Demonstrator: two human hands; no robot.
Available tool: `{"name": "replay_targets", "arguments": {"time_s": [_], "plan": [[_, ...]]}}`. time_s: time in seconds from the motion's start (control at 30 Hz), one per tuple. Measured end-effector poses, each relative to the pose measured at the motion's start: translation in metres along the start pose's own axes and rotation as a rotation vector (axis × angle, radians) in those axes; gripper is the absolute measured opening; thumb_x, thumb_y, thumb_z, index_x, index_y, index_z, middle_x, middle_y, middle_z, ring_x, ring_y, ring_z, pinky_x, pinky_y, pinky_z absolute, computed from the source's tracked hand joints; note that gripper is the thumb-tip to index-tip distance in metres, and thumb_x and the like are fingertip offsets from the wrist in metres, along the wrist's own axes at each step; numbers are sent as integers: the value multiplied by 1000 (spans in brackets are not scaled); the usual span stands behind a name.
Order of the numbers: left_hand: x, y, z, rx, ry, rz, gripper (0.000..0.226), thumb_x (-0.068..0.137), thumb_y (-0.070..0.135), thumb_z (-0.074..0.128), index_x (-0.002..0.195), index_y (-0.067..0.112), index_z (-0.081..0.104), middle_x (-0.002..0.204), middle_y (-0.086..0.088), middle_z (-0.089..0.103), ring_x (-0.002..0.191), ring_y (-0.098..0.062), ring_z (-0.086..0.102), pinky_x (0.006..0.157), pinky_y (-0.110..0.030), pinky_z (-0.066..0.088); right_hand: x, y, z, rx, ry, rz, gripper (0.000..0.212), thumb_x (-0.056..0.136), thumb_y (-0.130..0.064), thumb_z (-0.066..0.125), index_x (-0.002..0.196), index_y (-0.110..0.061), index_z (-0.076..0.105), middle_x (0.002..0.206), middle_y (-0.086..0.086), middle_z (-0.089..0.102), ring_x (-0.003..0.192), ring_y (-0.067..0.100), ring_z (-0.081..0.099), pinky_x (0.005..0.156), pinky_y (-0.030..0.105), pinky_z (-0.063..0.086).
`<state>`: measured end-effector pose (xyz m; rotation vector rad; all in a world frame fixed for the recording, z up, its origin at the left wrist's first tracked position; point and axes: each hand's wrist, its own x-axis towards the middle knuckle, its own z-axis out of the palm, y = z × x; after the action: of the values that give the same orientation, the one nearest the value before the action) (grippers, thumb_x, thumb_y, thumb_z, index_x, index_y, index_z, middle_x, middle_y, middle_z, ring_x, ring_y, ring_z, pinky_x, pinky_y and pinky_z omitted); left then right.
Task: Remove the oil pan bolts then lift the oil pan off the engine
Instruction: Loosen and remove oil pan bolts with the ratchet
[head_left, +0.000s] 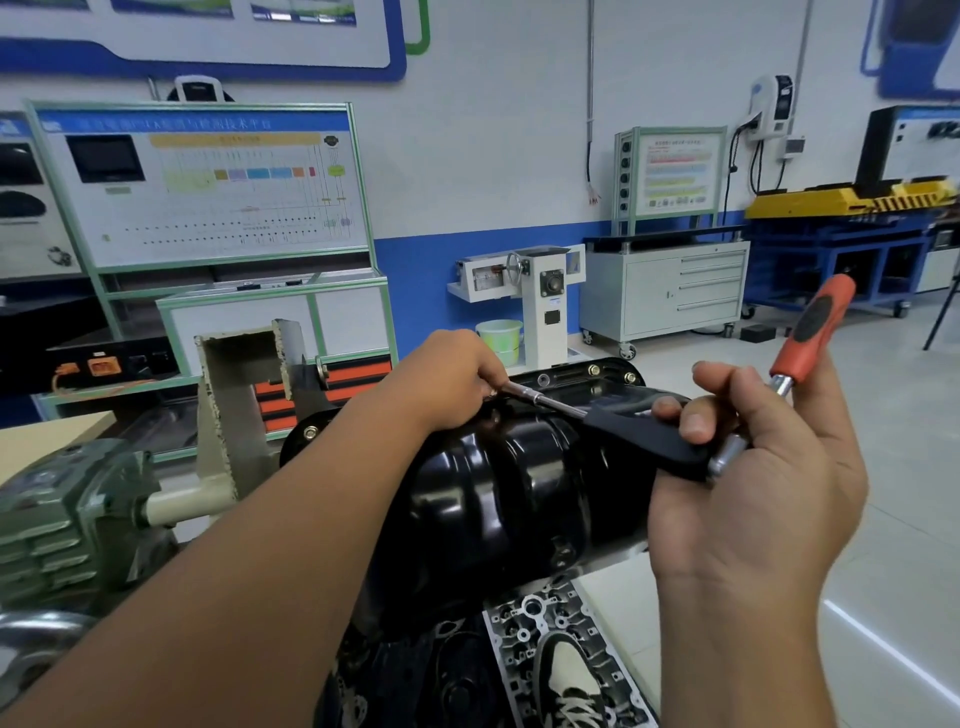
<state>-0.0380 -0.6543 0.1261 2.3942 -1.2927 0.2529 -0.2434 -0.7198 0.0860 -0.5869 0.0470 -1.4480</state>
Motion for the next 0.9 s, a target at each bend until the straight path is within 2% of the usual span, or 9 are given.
{"name": "replay_targets", "arguments": {"time_s": [0.13, 0.23, 0.5, 0.63, 0.8, 0.9], "plan": [[1, 3, 1, 33, 46, -5, 25, 95, 8, 68, 96, 31, 80, 103, 2, 67, 97, -22, 64, 90, -38, 54, 0, -1, -3, 22, -5, 4, 48, 96, 6, 53, 134, -20, 69, 73, 7, 64, 51, 16, 44, 68, 37, 54], [0, 5, 0, 53, 55, 6, 26, 94, 8, 68, 93, 32, 79, 104, 2, 67, 96, -23, 63, 89, -41, 55, -1, 1, -6, 26, -9, 14, 46, 96, 6, 52, 137, -12, 64, 73, 6, 62, 52, 16, 42, 70, 37, 53], [1, 3, 0, 61, 19, 41, 26, 94, 8, 69, 99, 31, 81, 103, -1, 71, 90, -23, 63, 85, -38, 55, -1, 1, -6, 52, 11, 18, 46, 96, 6, 52, 138, -7, 61, 71, 5, 61, 52, 16, 41, 69, 36, 53], [1, 4, -1, 73, 25, 30, 23, 94, 8, 71, 100, 28, 82, 104, 1, 70, 85, -17, 60, 78, -30, 47, 0, -1, -6, 73, 16, 25, 47, 93, 7, 52, 138, -4, 60, 69, 5, 60, 52, 16, 41, 68, 35, 52], [-1, 7, -1, 93, 43, 11, 19, 91, 11, 75, 97, 29, 80, 104, 1, 70, 91, -21, 65, 86, -37, 55, 0, -2, -6, 79, 27, 37, 47, 93, 8, 52, 138, -3, 59, 69, 5, 61, 51, 16, 41, 67, 34, 51], [-2, 6, -1, 132, 58, 14, 18, 91, 18, 75, 98, 34, 78, 105, 5, 68, 97, -21, 63, 83, -39, 54, 1, -5, -8, 78, 40, 42, 47, 94, 7, 52, 140, -4, 58, 71, 5, 61, 51, 17, 41, 69, 36, 52]]}}
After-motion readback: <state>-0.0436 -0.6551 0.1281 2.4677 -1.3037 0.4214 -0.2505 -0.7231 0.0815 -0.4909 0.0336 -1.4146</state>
